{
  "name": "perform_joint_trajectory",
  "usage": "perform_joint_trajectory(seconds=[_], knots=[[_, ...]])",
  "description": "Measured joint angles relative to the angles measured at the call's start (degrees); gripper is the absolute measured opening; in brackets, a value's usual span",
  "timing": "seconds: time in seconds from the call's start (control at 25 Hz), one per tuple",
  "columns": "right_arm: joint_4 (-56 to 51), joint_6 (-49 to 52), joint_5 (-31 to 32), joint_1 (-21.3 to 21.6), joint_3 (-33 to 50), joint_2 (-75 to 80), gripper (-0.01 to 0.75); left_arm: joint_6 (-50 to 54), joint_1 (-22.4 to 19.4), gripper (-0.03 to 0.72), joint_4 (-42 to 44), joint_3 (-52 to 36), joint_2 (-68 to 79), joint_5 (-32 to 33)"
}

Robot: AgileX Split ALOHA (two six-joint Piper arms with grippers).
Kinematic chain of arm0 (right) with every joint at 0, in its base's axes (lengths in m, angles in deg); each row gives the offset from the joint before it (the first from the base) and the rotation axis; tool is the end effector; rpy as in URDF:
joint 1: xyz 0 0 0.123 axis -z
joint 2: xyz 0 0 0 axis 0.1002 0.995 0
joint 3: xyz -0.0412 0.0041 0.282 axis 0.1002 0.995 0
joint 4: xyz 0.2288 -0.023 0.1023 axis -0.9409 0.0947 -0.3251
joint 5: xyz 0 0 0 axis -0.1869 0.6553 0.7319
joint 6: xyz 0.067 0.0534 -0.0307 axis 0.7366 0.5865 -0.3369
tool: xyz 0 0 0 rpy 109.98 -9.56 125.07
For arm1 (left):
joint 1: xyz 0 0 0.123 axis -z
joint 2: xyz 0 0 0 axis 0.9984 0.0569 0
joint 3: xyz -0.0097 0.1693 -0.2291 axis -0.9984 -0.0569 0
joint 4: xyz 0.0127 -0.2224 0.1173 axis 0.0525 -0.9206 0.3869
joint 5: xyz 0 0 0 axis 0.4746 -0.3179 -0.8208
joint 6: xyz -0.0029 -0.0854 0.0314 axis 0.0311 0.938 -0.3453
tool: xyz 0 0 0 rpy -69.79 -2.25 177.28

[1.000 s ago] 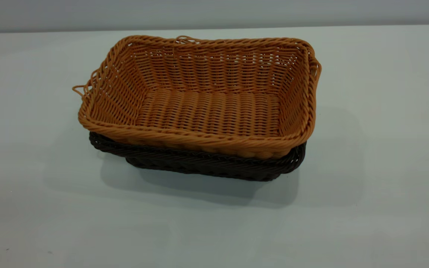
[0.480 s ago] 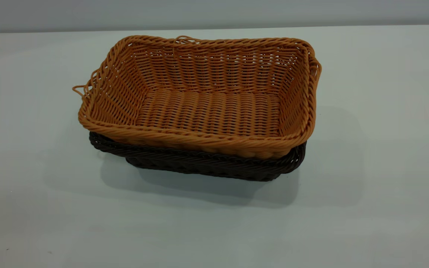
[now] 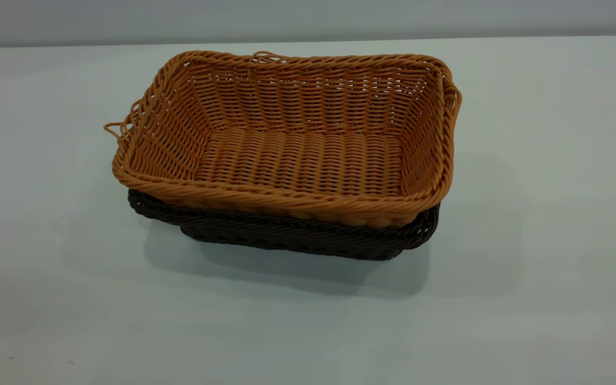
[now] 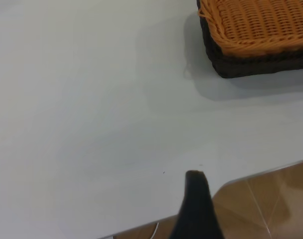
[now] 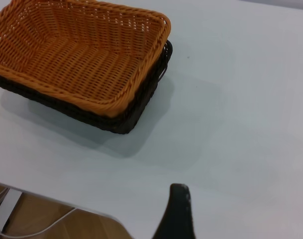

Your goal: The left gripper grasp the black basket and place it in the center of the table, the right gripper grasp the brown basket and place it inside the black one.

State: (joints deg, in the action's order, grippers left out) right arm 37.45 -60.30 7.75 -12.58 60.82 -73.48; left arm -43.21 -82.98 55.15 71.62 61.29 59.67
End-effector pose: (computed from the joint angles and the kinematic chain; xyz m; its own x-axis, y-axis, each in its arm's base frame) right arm -0.0084 0.0182 0.2643 -0.5192 -0.1593 -0.8397 -0.3422 0.9390 0.0334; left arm -0.0083 -0.0106 0.2693 -0.4952 0.1802 -0.8499 0.2447 0.9676 0.0625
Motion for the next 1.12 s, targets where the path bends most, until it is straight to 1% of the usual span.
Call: perform_joint_trajectory(seconds=[0.36,0.56,0.76,0.84,1.12], knots=[[0.0,0.0,0.0,0.0,0.0,0.0,0.586,0.06,-0.41,0.51,-0.04,-0.04,-1.02,0.0],[0.0,0.0,0.0,0.0,0.0,0.0,0.586,5.64,-0.7,0.51,1.52,-0.04,-1.1,-0.37],[0.0,0.0,0.0,0.0,0.0,0.0,0.586,12.95,-0.75,0.51,6.55,-0.06,-1.1,-0.49],[0.0,0.0,0.0,0.0,0.0,0.0,0.586,14.02,-0.75,0.51,7.73,-0.06,-1.1,-0.49],[0.0,0.0,0.0,0.0,0.0,0.0,0.586,14.18,-0.75,0.51,7.73,-0.06,-1.1,-0.55]])
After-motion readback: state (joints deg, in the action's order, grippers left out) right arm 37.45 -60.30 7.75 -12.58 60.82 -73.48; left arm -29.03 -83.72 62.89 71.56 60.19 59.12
